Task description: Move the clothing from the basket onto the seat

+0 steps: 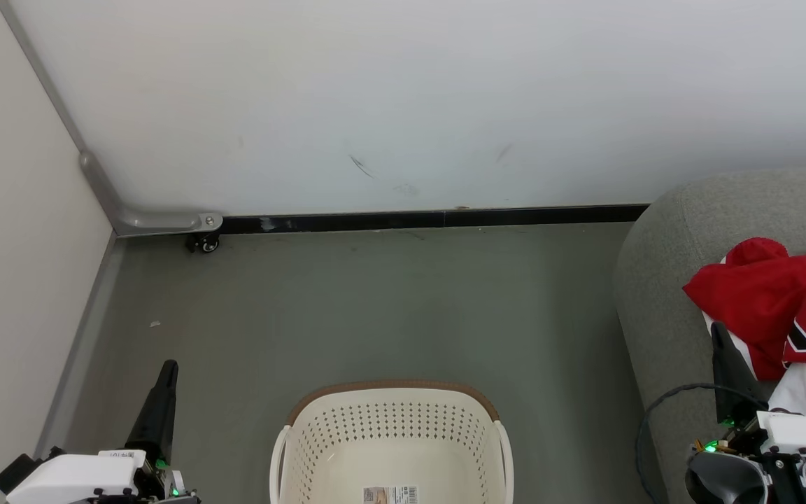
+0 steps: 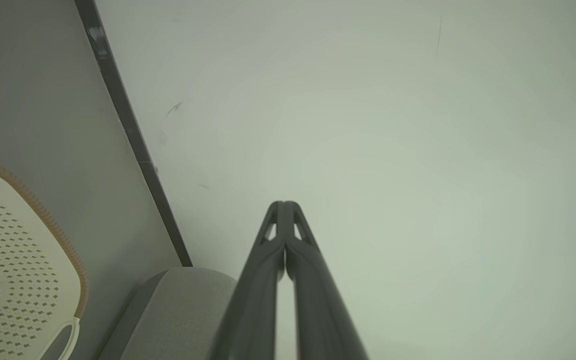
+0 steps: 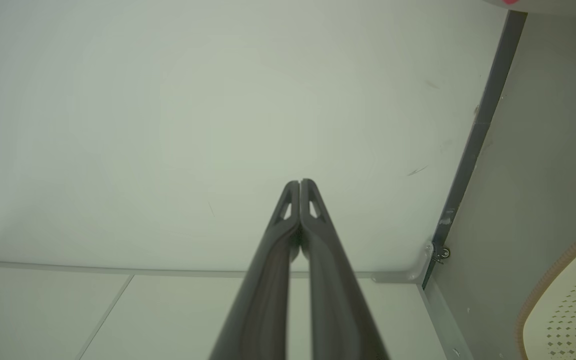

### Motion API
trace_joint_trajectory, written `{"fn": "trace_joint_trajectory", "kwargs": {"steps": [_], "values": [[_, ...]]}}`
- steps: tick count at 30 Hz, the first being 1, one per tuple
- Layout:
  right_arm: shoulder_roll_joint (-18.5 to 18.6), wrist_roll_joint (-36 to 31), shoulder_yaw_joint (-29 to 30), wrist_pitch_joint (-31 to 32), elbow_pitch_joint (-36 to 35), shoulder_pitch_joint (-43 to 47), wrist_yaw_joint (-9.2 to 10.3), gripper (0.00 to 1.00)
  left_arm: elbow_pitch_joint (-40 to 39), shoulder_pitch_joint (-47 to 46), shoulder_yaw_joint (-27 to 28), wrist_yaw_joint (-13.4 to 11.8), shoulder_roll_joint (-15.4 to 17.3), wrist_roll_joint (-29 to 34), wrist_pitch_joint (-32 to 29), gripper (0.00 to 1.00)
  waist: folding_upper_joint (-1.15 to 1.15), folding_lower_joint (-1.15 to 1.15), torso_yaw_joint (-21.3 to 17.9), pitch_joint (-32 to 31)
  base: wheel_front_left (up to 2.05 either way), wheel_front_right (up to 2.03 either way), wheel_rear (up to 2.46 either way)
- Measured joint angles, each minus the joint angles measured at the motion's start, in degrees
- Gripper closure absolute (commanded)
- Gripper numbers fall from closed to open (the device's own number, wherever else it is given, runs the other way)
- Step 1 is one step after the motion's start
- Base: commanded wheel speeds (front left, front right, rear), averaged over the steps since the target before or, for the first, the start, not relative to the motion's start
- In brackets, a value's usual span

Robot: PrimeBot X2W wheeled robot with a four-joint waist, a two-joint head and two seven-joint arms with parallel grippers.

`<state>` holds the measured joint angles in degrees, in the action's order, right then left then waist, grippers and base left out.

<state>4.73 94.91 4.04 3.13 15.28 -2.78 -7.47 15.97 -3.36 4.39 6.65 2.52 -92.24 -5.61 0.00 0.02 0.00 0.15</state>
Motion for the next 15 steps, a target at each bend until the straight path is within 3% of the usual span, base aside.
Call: {"fn": "trace_joint_trajectory", "kwargs": {"steps": [15], "values": [[-0.01, -0.01, 0.13, 0.00, 0.00, -0.01, 0.00, 1.00, 0.07, -0.27, 0.03, 0.01, -0.01, 0.00, 0.00, 1.00, 0.00, 0.00, 0.00, 0.00, 0.00, 0.00, 0.00]]}}
